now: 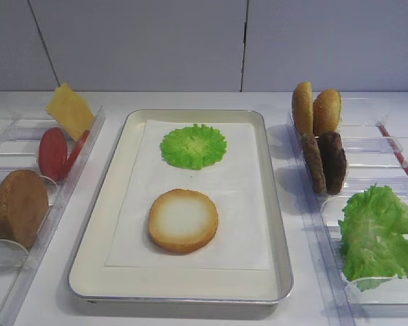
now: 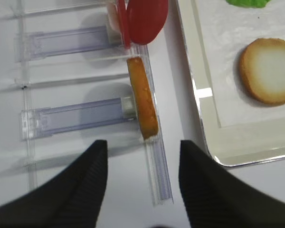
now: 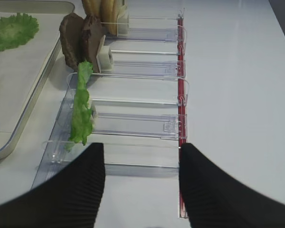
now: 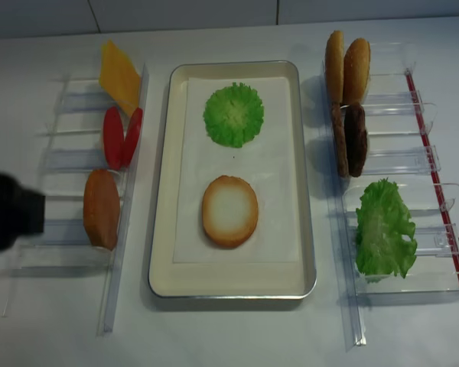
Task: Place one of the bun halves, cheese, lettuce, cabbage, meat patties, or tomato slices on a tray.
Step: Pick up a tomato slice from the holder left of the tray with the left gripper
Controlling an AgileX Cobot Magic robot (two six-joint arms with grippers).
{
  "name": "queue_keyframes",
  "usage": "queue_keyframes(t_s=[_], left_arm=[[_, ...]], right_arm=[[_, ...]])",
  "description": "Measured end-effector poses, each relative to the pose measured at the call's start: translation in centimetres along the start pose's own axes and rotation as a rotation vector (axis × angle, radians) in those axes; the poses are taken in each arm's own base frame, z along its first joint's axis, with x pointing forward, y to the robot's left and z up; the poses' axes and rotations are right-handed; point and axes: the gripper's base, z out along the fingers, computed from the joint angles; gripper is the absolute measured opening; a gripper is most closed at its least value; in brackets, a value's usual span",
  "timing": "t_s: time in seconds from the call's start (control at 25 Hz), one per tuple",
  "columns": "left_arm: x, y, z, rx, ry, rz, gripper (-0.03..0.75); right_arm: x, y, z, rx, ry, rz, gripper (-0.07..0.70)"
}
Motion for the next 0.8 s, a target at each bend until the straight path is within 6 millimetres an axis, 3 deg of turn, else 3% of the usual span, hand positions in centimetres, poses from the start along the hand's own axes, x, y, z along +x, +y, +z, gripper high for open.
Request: queue_keyframes(t_s=[0.2, 0.4, 0.6, 0.8], left_arm=[[-5.1, -0.2, 3.2, 0.041, 0.044, 0.001, 0.336], [-8.9, -1.4, 6.3, 0.057, 0.093, 0.066, 0.377], [-11.7, -4.0, 9.9, 0.040, 0.146, 0.163, 0.397], [-13.3, -5.0, 13.9, 0.011, 0.208, 0.181, 0.398]], right_arm=[[0.0, 0.0, 0.0, 0.000, 0.000, 0.000, 0.382], [0.0, 0.0, 0.0, 0.000, 0.000, 0.000, 0.382], [0.0, 0.0, 0.0, 0.000, 0.000, 0.000, 0.382], [0.0, 0.0, 0.0, 0.000, 0.000, 0.000, 0.382]])
